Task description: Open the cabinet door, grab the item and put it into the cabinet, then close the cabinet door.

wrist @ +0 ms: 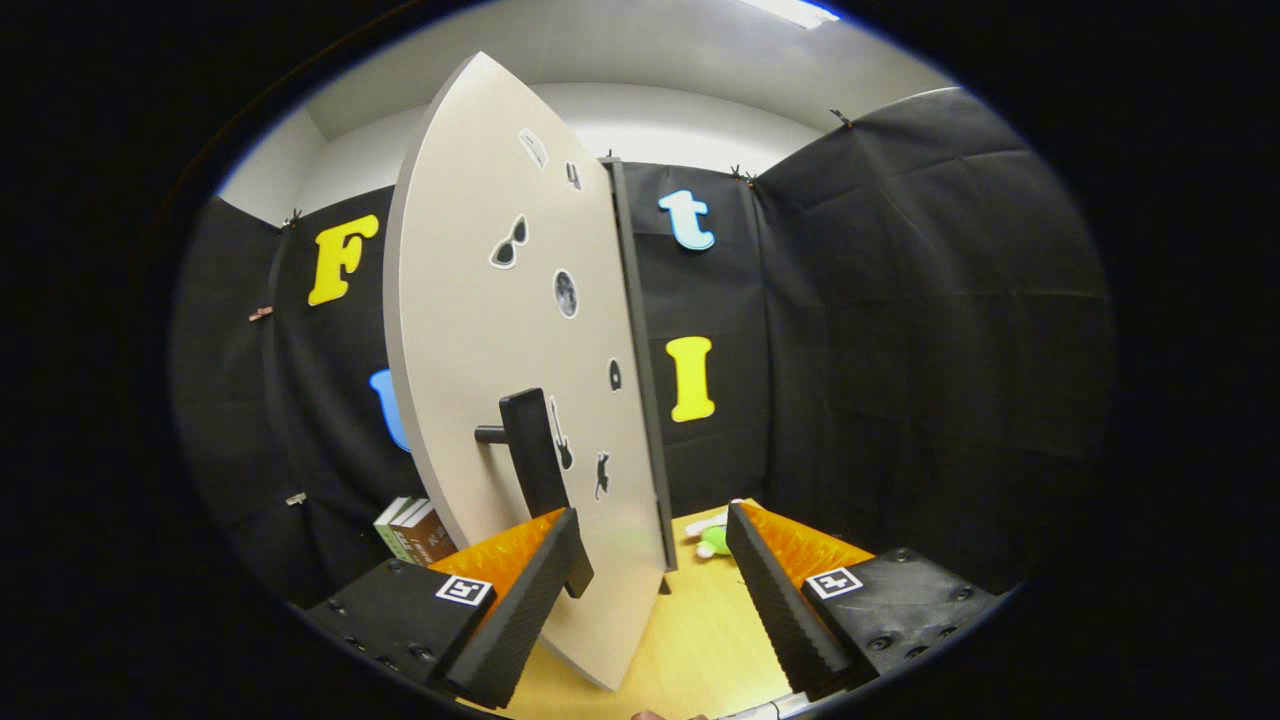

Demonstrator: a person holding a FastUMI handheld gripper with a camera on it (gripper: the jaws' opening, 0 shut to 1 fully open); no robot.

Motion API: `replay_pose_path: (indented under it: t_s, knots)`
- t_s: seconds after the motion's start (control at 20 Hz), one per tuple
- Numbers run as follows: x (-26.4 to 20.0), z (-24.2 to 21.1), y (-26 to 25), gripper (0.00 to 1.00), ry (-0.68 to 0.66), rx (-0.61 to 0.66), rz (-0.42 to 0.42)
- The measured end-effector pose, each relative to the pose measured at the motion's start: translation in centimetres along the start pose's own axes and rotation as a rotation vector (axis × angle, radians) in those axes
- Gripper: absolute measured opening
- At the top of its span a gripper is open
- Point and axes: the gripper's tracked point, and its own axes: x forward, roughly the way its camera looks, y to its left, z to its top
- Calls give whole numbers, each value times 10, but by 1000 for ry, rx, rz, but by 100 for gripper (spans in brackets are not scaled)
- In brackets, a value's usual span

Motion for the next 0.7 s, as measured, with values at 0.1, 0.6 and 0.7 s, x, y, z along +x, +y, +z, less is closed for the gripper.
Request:
replay_pose_path:
  t_s: [0.1,0.6,0.7]
  knots:
    - [12,-14,38,98,27,-2,71]
    - [44,-39,126,98,87,-10,184]
    - [42,-34,127,98,78,-22,184]
